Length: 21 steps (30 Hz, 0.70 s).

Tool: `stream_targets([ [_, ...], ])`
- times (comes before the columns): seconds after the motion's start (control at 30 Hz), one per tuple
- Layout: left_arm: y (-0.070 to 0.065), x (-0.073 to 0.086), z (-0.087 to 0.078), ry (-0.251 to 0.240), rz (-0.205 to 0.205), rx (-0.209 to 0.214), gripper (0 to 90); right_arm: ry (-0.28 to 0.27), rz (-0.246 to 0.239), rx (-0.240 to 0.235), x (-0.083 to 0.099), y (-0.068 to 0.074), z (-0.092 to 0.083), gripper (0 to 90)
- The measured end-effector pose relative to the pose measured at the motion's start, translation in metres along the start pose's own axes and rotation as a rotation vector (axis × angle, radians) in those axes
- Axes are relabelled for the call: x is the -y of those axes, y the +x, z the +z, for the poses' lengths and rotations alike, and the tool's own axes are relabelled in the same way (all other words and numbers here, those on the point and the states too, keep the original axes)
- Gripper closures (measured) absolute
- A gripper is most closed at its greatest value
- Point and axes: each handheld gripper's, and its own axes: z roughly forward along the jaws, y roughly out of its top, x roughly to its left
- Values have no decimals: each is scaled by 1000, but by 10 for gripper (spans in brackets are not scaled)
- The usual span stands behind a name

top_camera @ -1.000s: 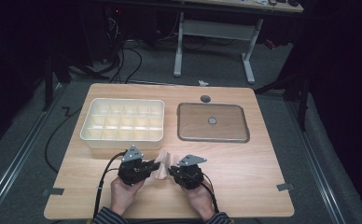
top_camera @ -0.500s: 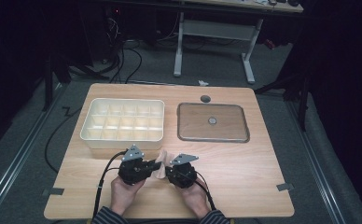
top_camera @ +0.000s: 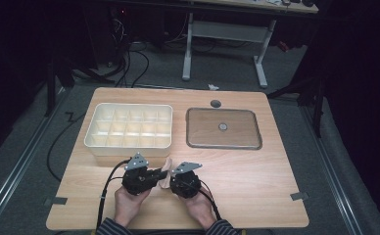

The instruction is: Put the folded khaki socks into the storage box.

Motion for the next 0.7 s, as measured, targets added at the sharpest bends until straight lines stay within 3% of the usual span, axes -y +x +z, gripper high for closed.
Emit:
stream_targets([
  [0.23,-3,0,1,18,8,-32,802,-55,14,70,1,-3,-22,738],
  [0.43,-5,-1,5,30,13,-46,802,-126,49,174,10,-18,-51,718],
  [0.7,-9,-2,8,45,23,-60,801,-101,117,227,22,-38,-60,657],
])
